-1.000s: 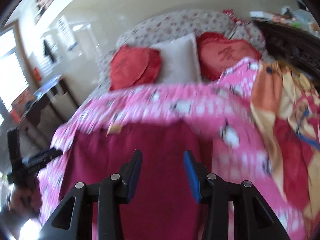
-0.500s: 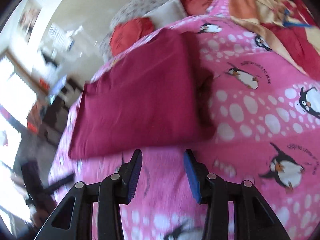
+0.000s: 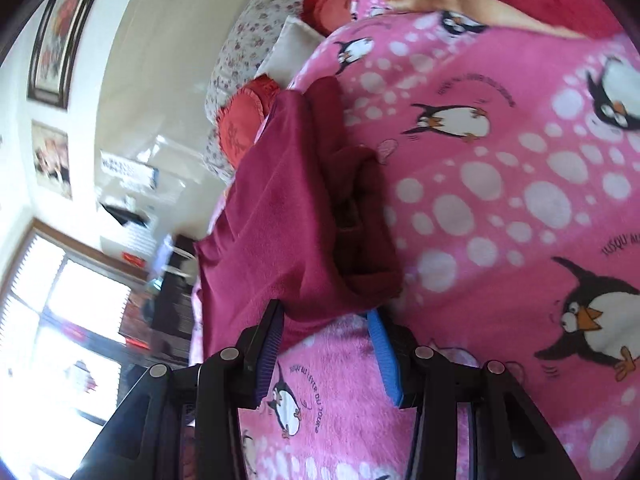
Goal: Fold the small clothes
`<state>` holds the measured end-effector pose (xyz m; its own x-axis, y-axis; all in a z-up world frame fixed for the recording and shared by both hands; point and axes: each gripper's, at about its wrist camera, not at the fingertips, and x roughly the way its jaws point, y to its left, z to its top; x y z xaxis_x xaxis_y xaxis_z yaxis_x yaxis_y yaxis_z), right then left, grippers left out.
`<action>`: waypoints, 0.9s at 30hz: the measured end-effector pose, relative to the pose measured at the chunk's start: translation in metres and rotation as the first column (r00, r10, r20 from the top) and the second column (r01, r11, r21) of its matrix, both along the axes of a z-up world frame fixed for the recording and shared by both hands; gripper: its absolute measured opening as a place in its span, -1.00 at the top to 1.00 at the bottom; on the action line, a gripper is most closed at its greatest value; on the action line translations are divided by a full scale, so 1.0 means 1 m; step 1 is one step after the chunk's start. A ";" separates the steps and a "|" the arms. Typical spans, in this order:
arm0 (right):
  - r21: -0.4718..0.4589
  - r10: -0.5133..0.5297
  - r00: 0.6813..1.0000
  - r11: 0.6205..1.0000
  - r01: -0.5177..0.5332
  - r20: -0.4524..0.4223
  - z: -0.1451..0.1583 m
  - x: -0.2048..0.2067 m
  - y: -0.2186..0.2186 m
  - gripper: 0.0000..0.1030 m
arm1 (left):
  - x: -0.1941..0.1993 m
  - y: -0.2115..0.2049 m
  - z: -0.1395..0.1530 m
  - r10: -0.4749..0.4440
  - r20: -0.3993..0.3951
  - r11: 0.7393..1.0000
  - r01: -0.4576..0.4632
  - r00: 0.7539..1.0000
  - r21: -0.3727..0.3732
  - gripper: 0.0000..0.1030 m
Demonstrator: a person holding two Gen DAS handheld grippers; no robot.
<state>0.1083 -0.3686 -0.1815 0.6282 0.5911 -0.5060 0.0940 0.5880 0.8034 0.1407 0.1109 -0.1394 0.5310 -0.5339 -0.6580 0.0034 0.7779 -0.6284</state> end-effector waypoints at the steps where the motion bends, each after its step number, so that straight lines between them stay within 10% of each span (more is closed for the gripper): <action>1: 0.004 -0.016 1.000 1.000 0.016 -0.002 0.000 0.002 0.000 0.19 | 0.006 -0.003 0.001 -0.004 -0.006 1.000 0.004 1.000 -0.015 -0.66; 7: 0.031 -0.085 0.996 0.996 0.085 -0.016 0.004 0.026 -0.003 0.15 | 0.021 0.003 0.000 0.038 -0.050 0.996 -0.042 0.998 -0.081 -0.61; 11: -0.024 -0.071 0.997 0.997 0.071 -0.006 0.012 0.027 -0.001 0.39 | 0.013 0.011 -0.006 0.083 -0.088 0.997 -0.082 0.993 0.009 0.49; 18: -0.184 0.017 0.999 0.983 -0.008 0.046 0.056 0.002 0.022 0.71 | -0.013 0.007 0.016 0.050 -0.051 0.998 -0.047 0.997 0.042 0.65; 27: -0.035 0.079 0.995 0.996 -0.082 -0.066 0.066 -0.087 0.001 0.71 | -0.108 0.017 0.033 -0.057 -0.078 0.998 0.056 0.995 -0.019 0.64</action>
